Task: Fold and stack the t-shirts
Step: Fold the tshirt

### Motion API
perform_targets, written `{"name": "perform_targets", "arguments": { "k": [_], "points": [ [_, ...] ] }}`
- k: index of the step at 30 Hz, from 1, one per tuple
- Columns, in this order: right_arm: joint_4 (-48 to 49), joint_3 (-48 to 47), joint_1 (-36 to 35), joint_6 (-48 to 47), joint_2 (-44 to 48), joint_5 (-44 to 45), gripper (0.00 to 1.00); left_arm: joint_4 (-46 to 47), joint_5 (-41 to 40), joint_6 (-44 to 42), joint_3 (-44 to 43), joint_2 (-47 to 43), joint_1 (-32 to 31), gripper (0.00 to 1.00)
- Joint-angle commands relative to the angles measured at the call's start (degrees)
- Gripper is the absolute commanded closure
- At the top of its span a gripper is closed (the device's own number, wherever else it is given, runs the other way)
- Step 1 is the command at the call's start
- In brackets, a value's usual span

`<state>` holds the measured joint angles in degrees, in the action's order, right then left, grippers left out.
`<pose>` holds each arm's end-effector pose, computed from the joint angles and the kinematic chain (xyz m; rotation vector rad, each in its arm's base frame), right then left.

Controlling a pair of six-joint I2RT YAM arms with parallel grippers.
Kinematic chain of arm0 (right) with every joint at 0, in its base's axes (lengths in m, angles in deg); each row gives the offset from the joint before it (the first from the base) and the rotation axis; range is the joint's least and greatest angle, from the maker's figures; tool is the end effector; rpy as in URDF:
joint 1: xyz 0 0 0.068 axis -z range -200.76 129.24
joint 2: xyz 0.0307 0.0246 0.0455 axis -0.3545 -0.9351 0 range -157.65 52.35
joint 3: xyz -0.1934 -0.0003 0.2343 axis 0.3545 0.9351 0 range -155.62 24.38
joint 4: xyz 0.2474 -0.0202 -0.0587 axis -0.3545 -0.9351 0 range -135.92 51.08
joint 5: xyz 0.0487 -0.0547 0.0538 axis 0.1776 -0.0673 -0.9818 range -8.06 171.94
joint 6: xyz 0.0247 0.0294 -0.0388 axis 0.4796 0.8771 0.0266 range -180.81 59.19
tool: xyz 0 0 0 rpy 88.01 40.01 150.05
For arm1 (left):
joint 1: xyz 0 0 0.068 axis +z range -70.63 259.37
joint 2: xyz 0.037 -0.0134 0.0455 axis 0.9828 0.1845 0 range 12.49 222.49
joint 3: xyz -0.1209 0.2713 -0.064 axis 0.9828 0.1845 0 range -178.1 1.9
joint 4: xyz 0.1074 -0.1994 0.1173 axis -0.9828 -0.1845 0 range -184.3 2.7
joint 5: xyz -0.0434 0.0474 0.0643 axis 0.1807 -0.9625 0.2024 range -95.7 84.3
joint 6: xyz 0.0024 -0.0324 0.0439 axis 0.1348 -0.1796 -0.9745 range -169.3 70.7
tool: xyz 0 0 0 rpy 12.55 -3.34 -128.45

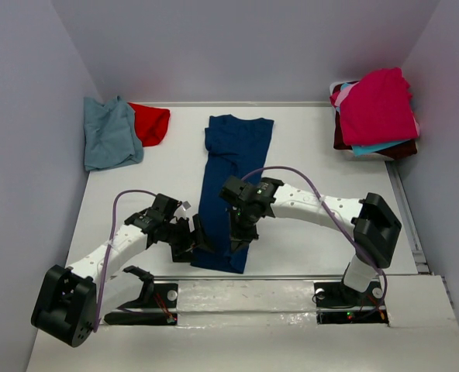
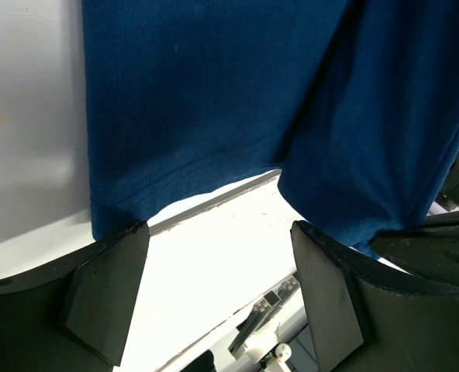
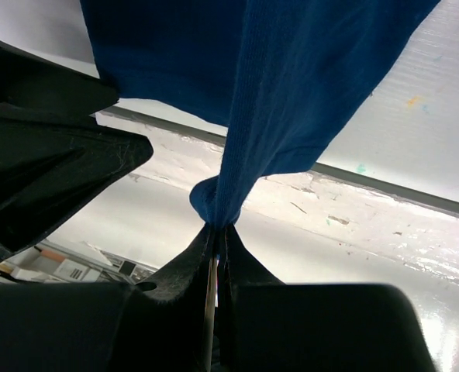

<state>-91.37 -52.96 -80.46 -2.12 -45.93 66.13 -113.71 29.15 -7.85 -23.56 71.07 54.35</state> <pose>0.1618 0.2966 0.2726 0.0869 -2.9956 -0.5887 0.1277 -0.0827 0.1964 -0.1634 2.8068 -1.1535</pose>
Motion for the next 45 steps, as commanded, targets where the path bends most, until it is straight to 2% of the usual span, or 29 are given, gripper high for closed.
{"name": "perform_targets", "arguments": {
  "k": [1, 7, 24, 26, 27, 28, 29, 32, 34, 45],
  "points": [
    [-3.62, -2.46, -0.59, -0.6, 0.37, 1.84, 0.93, -1.01, 0.48, -0.32, -1.53, -1.19, 0.32, 0.15],
    [-2.93, -2.55, -0.59, -0.6, 0.46, 1.4, 0.93, -0.66, 0.66, -0.23, -1.62, -0.93, 0.32, 0.15],
    [2.7, -10.2, -0.59, -4.91, -14.13, -3.61, 0.91, -2.68, -0.57, -1.37, -3.55, -1.02, 0.85, 0.15],
    [3.31, -10.2, -0.59, -5.08, -14.13, -3.78, 0.85, -2.76, -0.57, -1.64, -3.9, -0.67, 1.37, 0.15],
    [3.58, -10.11, -0.59, -5.17, -13.61, -3.61, 0.74, -2.85, -0.66, -1.72, -3.99, -0.49, 1.37, 0.15],
    [3.93, -9.85, -0.59, -5.17, -13.08, -3.0, 0.68, -2.85, -0.66, -1.9, -4.16, -0.32, 1.37, 0.15],
    [4.02, -9.5, -0.59, -5.08, -12.56, -2.65, 0.55, -3.03, -0.75, -1.99, -4.25, -0.32, 1.37, 0.15],
    [2.88, -9.14, -0.59, -5.0, -10.53, -0.55, 0.35, -2.94, -0.84, -2.43, -4.43, 0.38, 1.37, 0.15],
    [1.74, -8.62, -0.59, -4.91, -9.3, 0.43, 0.29, -2.85, -0.84, -2.6, -4.61, 1.0, 1.37, 0.15],
    [4.81, 3.07, -0.59, -0.69, -3.15, -0.36, 0.29, -2.33, -1.01, -3.83, -5.22, 3.2, 1.37, 0.15]
  ]
}}
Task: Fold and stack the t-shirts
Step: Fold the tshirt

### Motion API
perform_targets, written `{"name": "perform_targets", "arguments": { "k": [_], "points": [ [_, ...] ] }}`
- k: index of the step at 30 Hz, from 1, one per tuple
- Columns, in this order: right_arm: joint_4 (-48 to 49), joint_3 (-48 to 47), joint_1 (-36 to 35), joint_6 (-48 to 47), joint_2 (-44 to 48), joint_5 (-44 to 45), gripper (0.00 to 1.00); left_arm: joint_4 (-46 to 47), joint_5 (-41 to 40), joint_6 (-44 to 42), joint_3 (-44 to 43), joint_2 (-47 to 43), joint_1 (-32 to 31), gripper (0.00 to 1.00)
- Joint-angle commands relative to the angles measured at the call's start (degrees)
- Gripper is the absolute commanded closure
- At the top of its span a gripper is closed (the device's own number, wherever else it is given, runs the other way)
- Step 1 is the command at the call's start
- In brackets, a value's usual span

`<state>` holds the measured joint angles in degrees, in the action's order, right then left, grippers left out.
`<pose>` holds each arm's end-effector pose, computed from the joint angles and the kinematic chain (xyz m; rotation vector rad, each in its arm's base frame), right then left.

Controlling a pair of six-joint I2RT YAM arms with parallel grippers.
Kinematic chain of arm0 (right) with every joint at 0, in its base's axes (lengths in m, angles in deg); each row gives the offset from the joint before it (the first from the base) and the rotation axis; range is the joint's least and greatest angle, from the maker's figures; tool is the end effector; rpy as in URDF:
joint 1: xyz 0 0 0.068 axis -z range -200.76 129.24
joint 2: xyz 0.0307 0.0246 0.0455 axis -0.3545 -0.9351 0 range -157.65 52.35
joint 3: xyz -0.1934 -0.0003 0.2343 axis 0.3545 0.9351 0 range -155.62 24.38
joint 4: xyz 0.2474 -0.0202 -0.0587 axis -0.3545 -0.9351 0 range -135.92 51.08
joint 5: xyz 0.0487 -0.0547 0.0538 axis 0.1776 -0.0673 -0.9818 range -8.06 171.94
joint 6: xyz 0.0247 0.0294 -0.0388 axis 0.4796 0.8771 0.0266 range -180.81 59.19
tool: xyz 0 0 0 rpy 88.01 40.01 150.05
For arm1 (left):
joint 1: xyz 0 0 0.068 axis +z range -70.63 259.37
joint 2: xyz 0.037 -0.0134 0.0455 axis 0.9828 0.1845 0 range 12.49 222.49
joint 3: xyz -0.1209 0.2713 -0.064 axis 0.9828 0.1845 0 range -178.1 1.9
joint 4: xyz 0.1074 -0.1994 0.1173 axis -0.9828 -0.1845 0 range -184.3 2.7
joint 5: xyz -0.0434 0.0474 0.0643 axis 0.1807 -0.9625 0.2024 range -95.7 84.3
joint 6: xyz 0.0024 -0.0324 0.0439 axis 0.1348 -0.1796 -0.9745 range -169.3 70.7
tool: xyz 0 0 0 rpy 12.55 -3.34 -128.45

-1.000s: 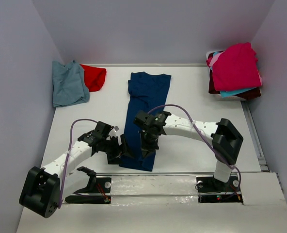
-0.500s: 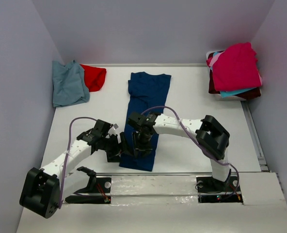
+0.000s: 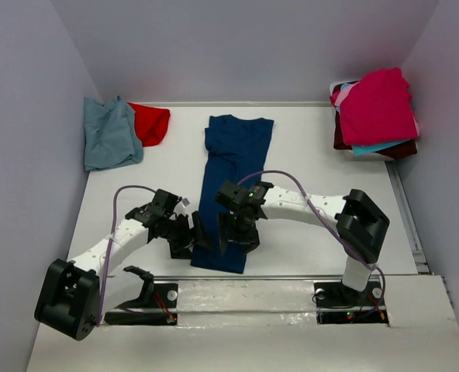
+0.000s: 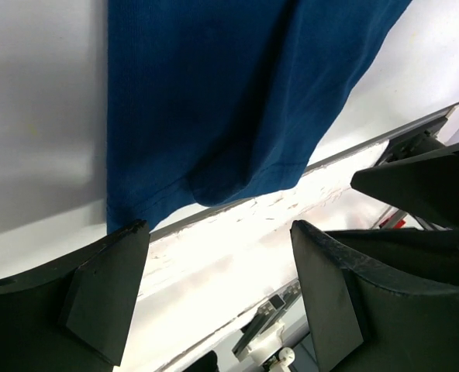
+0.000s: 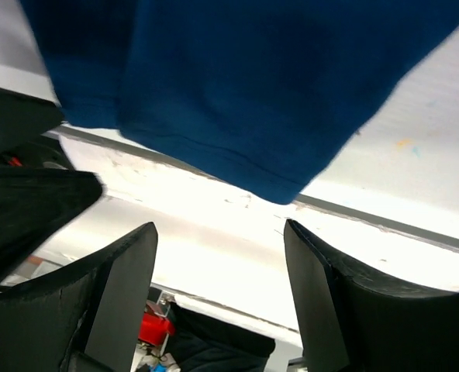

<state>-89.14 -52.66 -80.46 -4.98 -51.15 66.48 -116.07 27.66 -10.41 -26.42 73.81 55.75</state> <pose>0.1703 0.3107 0.2425 0.1483 -2.9908 -0.5125 0.1384 -0.0825 0.2015 -0.1642 2.8235 -1.0903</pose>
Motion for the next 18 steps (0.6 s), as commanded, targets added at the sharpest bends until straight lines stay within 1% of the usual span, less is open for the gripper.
{"name": "perform_targets", "arguments": {
  "k": [1, 7, 8, 10, 13, 18],
  "points": [
    [2.75, 3.64, -0.59, 2.26, 2.08, -0.88, 0.29, 0.03, 0.47, -1.36, -2.45, 0.64, -0.03, 0.15],
    [4.24, 5.4, -0.59, 1.91, 0.33, -1.5, 0.32, -0.14, 0.38, -1.72, -2.97, 1.17, -0.03, 0.15],
    [4.42, 5.4, -0.59, 1.82, -0.03, -1.59, 0.38, -0.14, 0.39, -1.72, -2.89, 1.17, 0.5, 0.15],
    [4.77, 5.32, -0.59, 1.74, -0.9, -1.94, 0.45, -0.23, 0.3, -1.72, -2.8, 1.08, 0.5, 0.15],
    [4.95, 5.05, -0.59, 1.21, -2.22, -2.38, 0.53, -0.14, 0.3, -1.54, -2.53, 0.82, 0.5, 0.15],
    [4.78, 4.0, -0.59, -0.02, -4.51, -3.25, 0.58, -0.23, 0.3, -1.54, -2.53, 0.82, 0.5, 0.15]
  ]
}}
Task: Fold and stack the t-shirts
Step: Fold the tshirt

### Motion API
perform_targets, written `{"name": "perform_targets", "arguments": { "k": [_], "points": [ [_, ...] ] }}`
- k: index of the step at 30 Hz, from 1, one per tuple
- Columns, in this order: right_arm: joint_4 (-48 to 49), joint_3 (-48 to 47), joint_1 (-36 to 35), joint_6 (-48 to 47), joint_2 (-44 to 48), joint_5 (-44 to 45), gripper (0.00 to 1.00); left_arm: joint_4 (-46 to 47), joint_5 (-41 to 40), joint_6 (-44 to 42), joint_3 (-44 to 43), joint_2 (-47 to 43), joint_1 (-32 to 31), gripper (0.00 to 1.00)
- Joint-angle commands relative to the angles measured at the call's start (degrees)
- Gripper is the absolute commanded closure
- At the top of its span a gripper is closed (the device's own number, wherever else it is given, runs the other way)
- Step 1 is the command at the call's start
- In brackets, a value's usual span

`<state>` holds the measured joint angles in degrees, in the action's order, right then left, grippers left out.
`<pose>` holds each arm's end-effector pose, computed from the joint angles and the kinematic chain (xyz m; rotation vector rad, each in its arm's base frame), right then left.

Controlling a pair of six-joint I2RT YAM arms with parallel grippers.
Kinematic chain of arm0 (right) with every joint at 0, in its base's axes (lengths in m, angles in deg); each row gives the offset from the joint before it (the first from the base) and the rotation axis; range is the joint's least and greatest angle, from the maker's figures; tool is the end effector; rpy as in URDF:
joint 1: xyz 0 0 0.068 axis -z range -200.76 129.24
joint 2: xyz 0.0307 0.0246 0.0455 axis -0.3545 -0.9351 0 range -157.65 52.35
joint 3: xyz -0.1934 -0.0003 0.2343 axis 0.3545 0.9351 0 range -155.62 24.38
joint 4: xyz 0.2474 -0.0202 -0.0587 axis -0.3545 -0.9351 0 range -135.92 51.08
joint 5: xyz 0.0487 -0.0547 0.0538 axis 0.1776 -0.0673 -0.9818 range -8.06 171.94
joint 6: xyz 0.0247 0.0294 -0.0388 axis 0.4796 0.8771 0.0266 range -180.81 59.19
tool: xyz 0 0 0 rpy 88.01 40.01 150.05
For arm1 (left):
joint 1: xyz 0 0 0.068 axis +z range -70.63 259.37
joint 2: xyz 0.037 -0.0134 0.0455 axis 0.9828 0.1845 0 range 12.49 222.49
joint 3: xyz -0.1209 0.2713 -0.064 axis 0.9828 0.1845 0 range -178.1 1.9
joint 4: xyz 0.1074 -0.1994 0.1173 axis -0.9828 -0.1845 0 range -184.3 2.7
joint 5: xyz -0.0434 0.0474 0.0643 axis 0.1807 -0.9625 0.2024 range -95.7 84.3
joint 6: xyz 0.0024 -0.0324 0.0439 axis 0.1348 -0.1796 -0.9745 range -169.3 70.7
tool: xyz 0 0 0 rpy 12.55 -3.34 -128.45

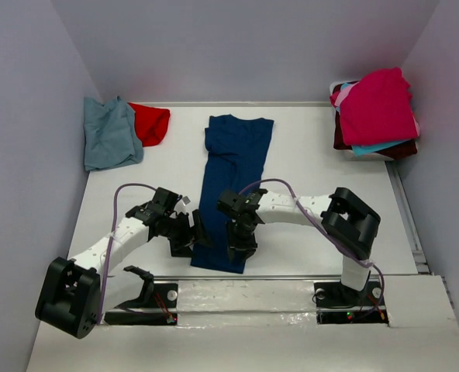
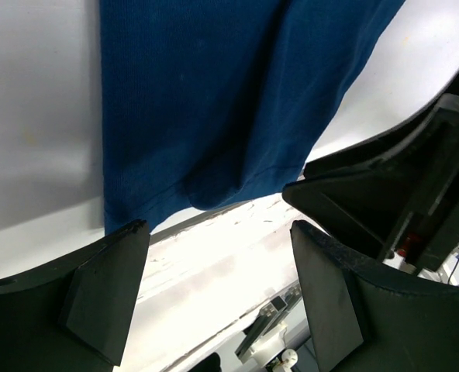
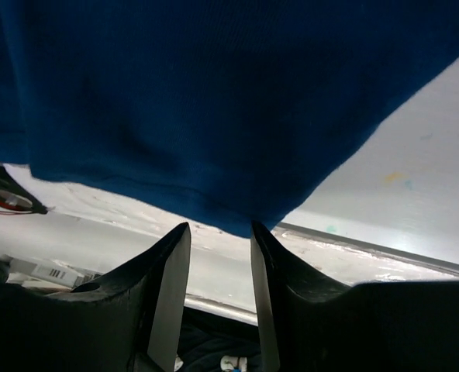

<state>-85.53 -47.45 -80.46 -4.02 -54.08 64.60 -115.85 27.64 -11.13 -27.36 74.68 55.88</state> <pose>0.1674 0.3081 0.2039 0.1087 -2.9324 -0.4272 0.1427 -0.0840 0.2042 -0.1470 2.8146 -1.0886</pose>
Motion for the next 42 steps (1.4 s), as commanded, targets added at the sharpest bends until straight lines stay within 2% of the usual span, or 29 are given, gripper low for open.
{"name": "perform_targets", "arguments": {
  "k": [1, 13, 15, 17, 26, 36, 42],
  "points": [
    [1.0, -1.38, -0.59, -1.33, -1.93, -1.55, 0.58, -0.45, 0.41, -0.82, -1.68, -0.06, 0.37, 0.15],
    [1.96, -0.33, -1.12, -1.95, -4.4, -2.69, 0.58, -0.36, 0.41, -0.73, -0.89, -0.23, 0.37, 0.15],
    [2.05, -0.24, -1.12, -1.86, -4.75, -2.7, 0.67, -0.36, 0.5, -0.73, -0.98, -0.23, 0.37, 0.15],
    [2.14, -0.24, -1.12, -1.86, -4.92, -2.87, 0.7, -0.36, 0.5, -0.73, -0.89, -0.23, 0.37, 0.15],
    [2.31, 0.29, -1.12, -1.25, -4.66, -2.87, 0.75, 0.95, 1.9, -0.56, -0.28, 0.56, 0.37, 0.15],
    [1.61, 0.11, -1.12, -0.55, -2.91, -1.91, 0.76, 1.93, 2.87, -0.82, -0.19, 2.14, 0.37, 0.15],
    [1.17, 0.03, -1.12, -0.19, -1.76, -1.38, 0.76, -2.37, -3.45, -4.5, -3.35, 3.54, 0.37, 0.16]
  ]
}}
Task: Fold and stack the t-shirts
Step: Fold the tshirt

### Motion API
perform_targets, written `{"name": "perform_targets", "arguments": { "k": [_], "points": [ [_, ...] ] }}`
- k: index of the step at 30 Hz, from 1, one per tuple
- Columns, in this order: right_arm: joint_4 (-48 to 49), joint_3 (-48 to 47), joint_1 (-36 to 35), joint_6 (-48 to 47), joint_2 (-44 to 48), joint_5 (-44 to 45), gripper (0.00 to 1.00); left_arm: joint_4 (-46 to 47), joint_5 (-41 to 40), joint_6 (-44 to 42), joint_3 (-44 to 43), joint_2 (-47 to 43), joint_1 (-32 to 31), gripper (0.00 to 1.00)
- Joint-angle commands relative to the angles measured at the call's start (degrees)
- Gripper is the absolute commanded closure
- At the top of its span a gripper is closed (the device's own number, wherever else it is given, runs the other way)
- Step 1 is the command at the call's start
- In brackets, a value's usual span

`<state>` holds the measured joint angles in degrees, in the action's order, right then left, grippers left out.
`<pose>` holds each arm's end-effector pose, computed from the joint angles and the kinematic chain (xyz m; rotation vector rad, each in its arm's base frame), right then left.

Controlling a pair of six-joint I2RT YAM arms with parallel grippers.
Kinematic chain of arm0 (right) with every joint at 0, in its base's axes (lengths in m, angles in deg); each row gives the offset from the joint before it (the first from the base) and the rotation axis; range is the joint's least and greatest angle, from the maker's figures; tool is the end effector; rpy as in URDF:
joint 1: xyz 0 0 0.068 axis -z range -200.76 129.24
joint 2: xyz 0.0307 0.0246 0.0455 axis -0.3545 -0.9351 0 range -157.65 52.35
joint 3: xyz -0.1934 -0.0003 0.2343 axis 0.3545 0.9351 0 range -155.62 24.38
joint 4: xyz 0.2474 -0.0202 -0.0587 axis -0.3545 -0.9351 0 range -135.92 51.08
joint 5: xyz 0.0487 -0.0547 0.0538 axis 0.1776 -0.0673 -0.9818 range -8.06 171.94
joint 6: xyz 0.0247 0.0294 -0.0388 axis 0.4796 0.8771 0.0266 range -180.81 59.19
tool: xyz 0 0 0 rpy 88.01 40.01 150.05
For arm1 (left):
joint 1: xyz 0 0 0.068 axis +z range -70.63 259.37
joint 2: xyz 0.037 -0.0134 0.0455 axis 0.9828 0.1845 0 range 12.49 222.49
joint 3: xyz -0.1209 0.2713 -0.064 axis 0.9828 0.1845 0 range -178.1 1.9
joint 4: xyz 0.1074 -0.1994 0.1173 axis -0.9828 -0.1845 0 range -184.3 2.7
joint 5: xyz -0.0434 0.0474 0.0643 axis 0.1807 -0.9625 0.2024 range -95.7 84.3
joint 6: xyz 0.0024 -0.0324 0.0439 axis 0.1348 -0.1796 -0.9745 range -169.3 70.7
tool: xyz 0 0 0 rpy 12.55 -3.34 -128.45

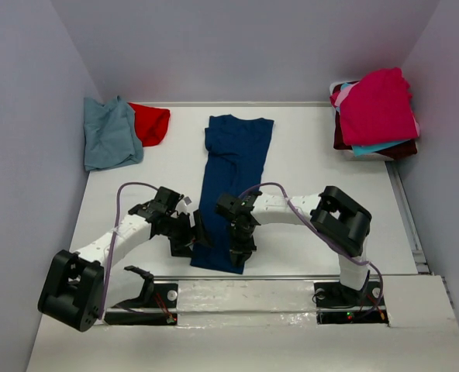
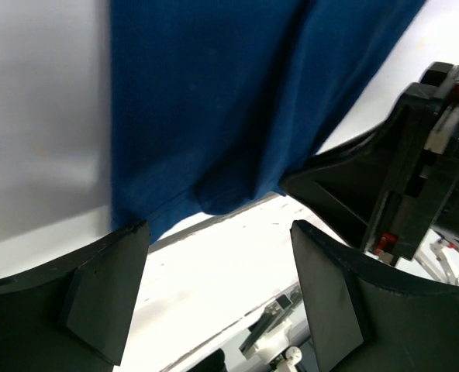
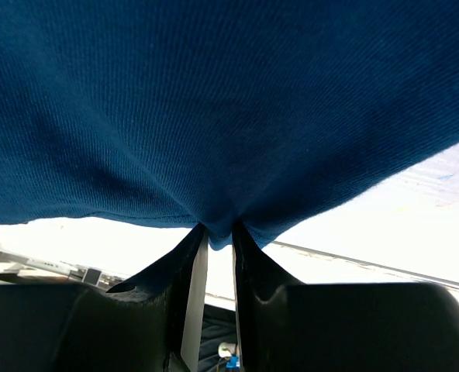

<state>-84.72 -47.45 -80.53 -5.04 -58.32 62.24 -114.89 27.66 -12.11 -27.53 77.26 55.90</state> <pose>0.1694 0.3153 0.1798 0.1235 -2.8732 -0.3802 0.1483 -0.0863 0.1992 -0.1356 2.8360 -1.0766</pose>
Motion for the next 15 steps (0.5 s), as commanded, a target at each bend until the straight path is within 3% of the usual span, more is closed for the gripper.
{"name": "perform_targets", "arguments": {
  "k": [1, 11, 15],
  "points": [
    [0.27, 0.03, -1.05, 0.83, 2.48, 0.9, 0.76, -3.95, -4.09, -4.66, -3.53, 1.23, 0.35, 0.17],
    [-0.25, -1.29, -1.05, 0.4, 2.39, 0.98, 0.76, -7.12, -6.64, -6.25, -2.92, 3.69, 0.35, 0.21],
    [-0.69, -1.82, -1.05, 0.31, 2.57, 1.07, 0.76, -8.17, -5.94, -7.57, -2.83, 6.67, 0.35, 0.28]
  ]
}}
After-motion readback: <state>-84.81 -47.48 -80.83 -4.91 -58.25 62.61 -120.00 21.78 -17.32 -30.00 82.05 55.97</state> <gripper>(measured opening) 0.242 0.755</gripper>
